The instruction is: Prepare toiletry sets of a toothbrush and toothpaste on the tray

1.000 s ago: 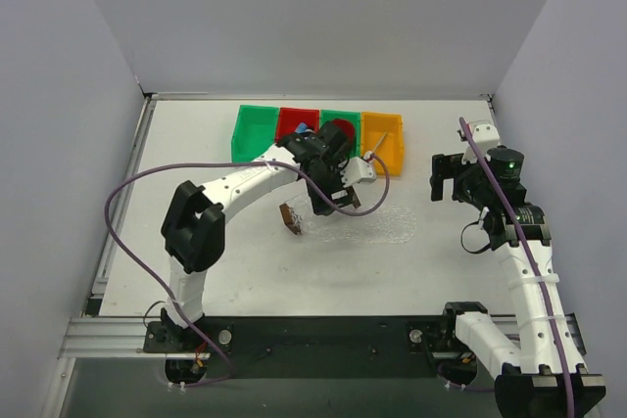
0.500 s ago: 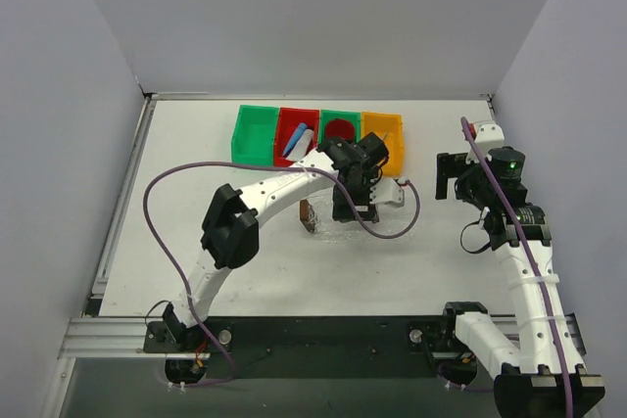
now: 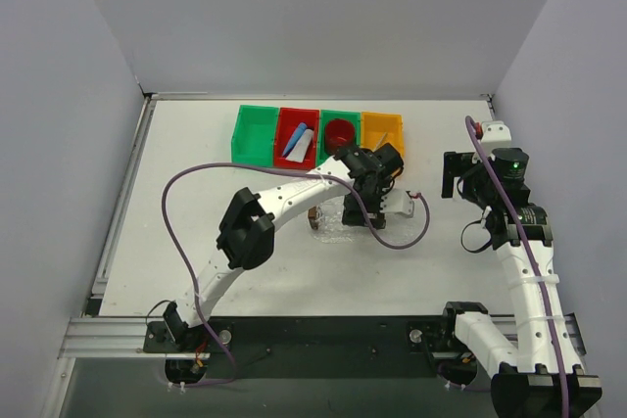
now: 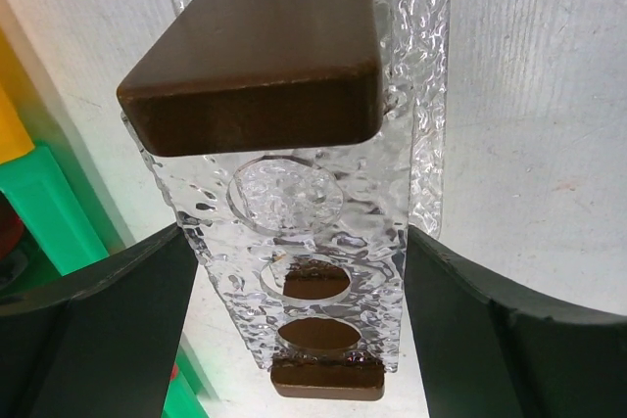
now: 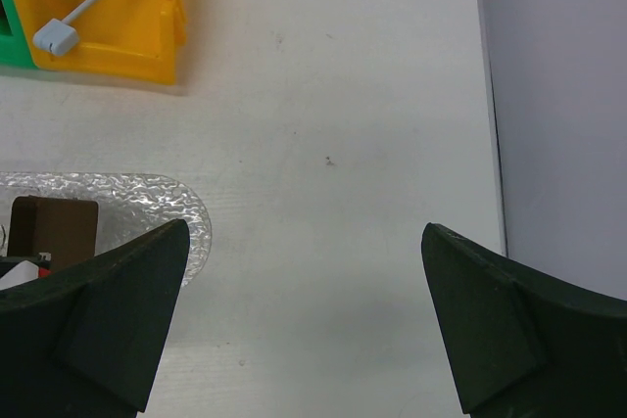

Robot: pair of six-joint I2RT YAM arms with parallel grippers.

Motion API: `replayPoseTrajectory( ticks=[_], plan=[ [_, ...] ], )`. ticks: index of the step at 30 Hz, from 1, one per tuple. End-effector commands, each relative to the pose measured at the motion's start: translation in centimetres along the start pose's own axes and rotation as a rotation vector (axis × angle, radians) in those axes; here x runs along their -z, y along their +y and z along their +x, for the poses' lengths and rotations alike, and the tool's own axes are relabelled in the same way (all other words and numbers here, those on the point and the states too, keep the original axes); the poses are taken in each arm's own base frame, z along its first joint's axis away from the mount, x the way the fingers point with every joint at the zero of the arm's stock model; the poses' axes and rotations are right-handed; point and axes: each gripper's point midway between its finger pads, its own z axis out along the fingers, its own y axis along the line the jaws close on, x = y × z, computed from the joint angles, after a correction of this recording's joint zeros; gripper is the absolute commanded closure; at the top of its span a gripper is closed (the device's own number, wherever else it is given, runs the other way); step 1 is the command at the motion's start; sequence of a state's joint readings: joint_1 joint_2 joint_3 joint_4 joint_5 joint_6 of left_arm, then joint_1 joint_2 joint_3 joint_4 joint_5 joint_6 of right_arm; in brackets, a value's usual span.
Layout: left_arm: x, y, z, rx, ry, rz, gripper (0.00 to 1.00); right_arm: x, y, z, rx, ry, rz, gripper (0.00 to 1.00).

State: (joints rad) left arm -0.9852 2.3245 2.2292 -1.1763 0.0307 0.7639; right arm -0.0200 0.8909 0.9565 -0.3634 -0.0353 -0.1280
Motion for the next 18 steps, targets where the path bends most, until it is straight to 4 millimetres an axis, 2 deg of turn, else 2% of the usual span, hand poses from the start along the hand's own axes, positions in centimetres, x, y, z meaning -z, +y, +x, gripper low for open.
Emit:
replayPoseTrajectory(
  ticks=[1,4,9,11,18],
  plan=[
    [1.2,1.2,-1.7,-0.014,-0.041,-0.061,0.87,0.2,-0.7,-0.6,-0.017,-0.016,0.033,0.00],
    [0.8,1.2,-2.0,-0.005,-0.042,-0.065,0.83,0.1,-0.7,-0.5,-0.017,-0.011,0.033,0.00],
    [0.3,1.2,-2.3,0.015,-0.048,-0.068,0.71,0.1,-0.7,-0.5,-0.019,-0.008,0.029,0.00],
    [0.4,1.3,-2.6,0.026,-0.057,-0.073,0.69,0.1,-0.7,-0.4,-0.020,-0.007,0.028,0.00],
    [1.0,1.7,-3.1,0.047,-0.080,-0.094,0.50,-0.1,-0.7,-0.3,-0.019,0.001,0.027,0.00]
  ],
)
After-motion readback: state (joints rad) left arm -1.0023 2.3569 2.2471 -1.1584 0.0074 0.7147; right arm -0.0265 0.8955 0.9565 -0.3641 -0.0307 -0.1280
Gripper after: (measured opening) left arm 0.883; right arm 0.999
